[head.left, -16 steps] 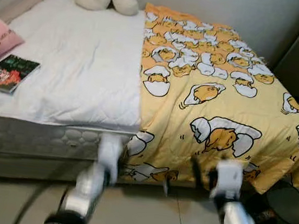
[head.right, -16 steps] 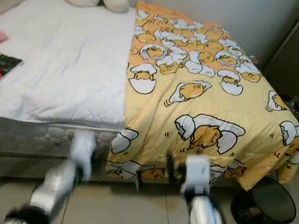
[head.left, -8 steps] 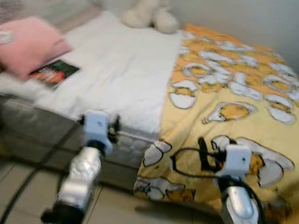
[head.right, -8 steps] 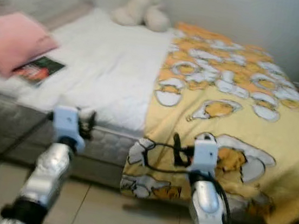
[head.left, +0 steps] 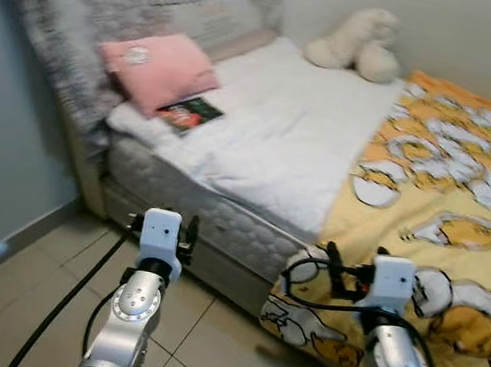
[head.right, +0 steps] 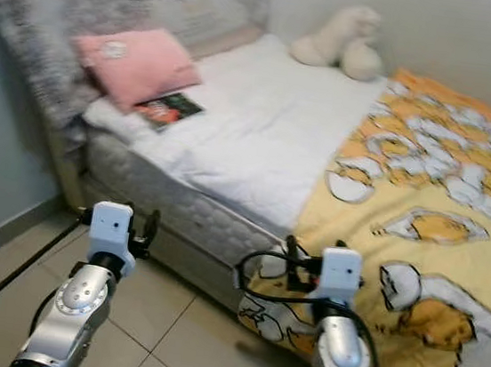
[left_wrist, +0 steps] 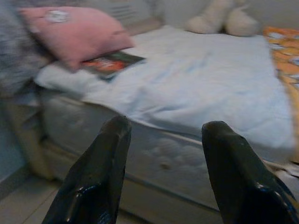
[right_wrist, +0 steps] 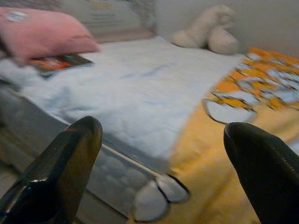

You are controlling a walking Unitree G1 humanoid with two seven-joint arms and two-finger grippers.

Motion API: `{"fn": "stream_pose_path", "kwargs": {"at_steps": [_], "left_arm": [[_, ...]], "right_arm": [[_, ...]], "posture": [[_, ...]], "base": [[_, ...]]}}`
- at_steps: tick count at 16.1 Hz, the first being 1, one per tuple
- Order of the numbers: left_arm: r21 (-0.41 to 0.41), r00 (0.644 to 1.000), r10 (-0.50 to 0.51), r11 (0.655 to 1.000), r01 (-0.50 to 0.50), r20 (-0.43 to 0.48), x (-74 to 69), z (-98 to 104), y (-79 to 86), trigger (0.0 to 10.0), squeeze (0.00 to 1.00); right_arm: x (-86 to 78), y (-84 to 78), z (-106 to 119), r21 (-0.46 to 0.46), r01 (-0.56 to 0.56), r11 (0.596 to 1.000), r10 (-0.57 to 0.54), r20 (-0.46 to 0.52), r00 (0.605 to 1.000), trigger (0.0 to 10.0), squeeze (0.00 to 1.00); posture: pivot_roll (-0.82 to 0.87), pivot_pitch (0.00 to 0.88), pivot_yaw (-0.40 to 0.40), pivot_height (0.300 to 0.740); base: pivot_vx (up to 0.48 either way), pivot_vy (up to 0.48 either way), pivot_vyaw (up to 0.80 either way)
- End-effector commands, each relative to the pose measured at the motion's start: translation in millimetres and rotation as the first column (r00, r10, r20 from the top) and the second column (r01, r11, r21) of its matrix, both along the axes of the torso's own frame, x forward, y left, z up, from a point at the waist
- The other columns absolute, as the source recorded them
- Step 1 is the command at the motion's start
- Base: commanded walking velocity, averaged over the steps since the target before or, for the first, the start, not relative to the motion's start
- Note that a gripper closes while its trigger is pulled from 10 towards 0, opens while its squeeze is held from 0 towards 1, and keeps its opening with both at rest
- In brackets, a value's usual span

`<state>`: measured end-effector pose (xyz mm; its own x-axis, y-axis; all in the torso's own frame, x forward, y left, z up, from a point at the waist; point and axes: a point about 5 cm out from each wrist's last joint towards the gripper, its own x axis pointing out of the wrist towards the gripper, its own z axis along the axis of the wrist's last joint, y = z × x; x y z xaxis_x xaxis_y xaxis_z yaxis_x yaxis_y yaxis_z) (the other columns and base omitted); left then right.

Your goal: Clean up the room

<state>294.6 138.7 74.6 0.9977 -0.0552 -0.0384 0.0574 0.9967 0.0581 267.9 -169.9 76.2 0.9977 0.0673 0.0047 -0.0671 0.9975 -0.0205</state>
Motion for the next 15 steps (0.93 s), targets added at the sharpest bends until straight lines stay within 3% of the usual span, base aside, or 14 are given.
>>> {"fn": "stream_pose_path", "kwargs": {"at_steps": [1,3,8,9,10,11,12,14,15], "left_arm": [[0.011,1.0,0.007,1.0,-0.007,-0.013,-1.2,-1,-6.3,10.0,0.0],[0.022,0.996,0.065,0.998,-0.063,-0.055,-8.9,-7,-4.6,10.0,0.0],[0.037,1.0,-0.003,0.999,0.004,-0.013,-19.5,-2,-6.9,10.0,0.0],[0.089,0.999,-0.042,0.995,0.044,-0.031,-32.5,-5,0.8,10.0,0.0],[0.188,0.988,-0.127,0.972,0.142,-0.091,-60.6,-15,9.4,10.0,0.0],[0.191,0.975,-0.167,0.963,0.193,-0.144,-80.4,-22,14.3,10.0,0.0],[0.185,0.975,-0.167,0.964,0.193,-0.145,-86.3,-21,17.4,10.0,0.0],[0.152,0.994,-0.089,0.983,0.099,-0.071,-59.0,-2,9.5,10.0,0.0],[0.141,0.994,-0.088,0.985,0.096,-0.06,-54.3,3,4.6,10.0,0.0]], "right_arm": [[-1.4,-8.4,1,-0.023,0.016,1.0,-0.016,-0.005,1.0,10.0,0.09],[-3.3,-9.8,0,-0.039,0.003,0.999,-0.004,-0.016,1.0,10.0,0.09],[-10.5,-12.0,-5,-0.041,-0.007,0.999,0.005,-0.038,0.999,10.0,0.1],[-18.8,-9.7,-8,-0.029,-0.022,0.999,0.021,-0.052,0.998,10.0,0.1],[-35.7,-6.4,-13,-0.03,-0.062,0.998,0.059,-0.079,0.995,10.0,0.1],[-50.3,-6.8,-17,-0.031,-0.086,0.996,0.082,-0.107,0.991,10.0,0.1],[-61.2,-11.7,-24,-0.04,-0.093,0.995,0.086,-0.141,0.986,10.0,0.1],[-61.5,-26.4,-37,-0.015,-0.031,0.999,0.028,-0.197,0.98,10.0,0.1],[-57.6,-24.3,-38,0.001,-0.026,1.0,0.026,-0.203,0.979,10.0,0.1]], "posture": [[0.05,0.0,-0.062,0.74],[0.06,0.0,-0.066,0.74],[0.05,0.0,-0.049,0.74],[0.05,0.0,-0.043,0.74],[0.05,0.0,-0.037,0.74],[0.05,0.0,-0.033,0.74],[0.05,0.0,-0.027,0.74],[0.05,0.0,-0.026,0.74],[0.06,0.0,-0.026,0.74]], "base": [[0.0,-0.458,0.61],[0.0,0.0,0.61],[0.0,0.0,0.6],[0.0,0.0,0.59],[0.0,0.0,0.59],[0.0,0.0,0.58],[0.0,0.0,0.58],[0.0,0.0,0.58],[0.0,0.0,0.58]]}}
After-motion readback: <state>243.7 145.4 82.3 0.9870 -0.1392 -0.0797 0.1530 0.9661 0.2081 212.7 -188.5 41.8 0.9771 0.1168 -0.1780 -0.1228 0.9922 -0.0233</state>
